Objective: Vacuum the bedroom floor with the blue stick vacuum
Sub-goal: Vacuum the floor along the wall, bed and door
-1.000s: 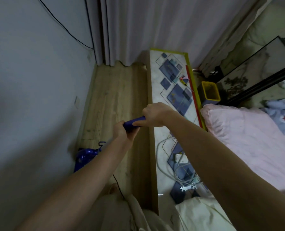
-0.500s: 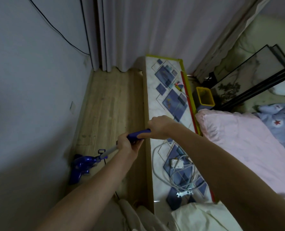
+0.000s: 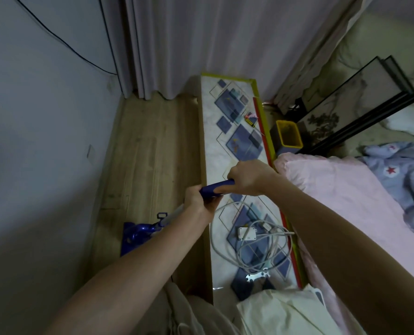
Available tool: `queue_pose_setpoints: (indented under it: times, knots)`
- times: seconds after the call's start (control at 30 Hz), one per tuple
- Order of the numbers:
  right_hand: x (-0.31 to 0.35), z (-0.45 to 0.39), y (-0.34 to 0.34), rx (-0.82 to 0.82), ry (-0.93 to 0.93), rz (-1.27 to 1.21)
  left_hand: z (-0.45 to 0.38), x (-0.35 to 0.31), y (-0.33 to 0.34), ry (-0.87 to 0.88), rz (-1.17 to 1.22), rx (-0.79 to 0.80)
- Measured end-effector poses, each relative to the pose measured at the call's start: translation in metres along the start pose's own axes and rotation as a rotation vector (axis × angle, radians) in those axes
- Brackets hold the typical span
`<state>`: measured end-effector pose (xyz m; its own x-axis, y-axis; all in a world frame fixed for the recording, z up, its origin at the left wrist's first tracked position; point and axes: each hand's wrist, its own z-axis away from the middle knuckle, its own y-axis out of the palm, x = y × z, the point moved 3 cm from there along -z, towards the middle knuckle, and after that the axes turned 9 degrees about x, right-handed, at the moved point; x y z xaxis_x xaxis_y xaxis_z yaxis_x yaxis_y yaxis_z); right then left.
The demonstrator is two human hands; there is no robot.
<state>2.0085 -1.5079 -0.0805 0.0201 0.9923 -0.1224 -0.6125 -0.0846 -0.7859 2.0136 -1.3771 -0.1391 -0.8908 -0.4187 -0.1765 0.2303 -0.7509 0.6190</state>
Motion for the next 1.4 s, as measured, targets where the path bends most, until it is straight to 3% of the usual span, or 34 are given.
queue_pose_setpoints:
  times: [0.43, 0.63, 1.0, 1.4]
  knots:
    - [0.068, -0.031, -0.001, 0.015, -0.076, -0.118, -0.004, -0.043, -0.057, 0.117, -0.042, -0.214]
    - [0.095, -0.034, -0.006, 0.024, -0.056, -0.242, 0.004, -0.057, -0.074, 0.182, -0.078, -0.234]
    - [0.092, -0.019, 0.000, 0.036, -0.056, -0.313, 0.014, -0.051, -0.073, 0.120, -0.142, -0.147]
    - [0.045, 0.030, -0.020, -0.010, 0.045, -0.129, 0.026, -0.012, -0.019, 0.019, -0.063, -0.015]
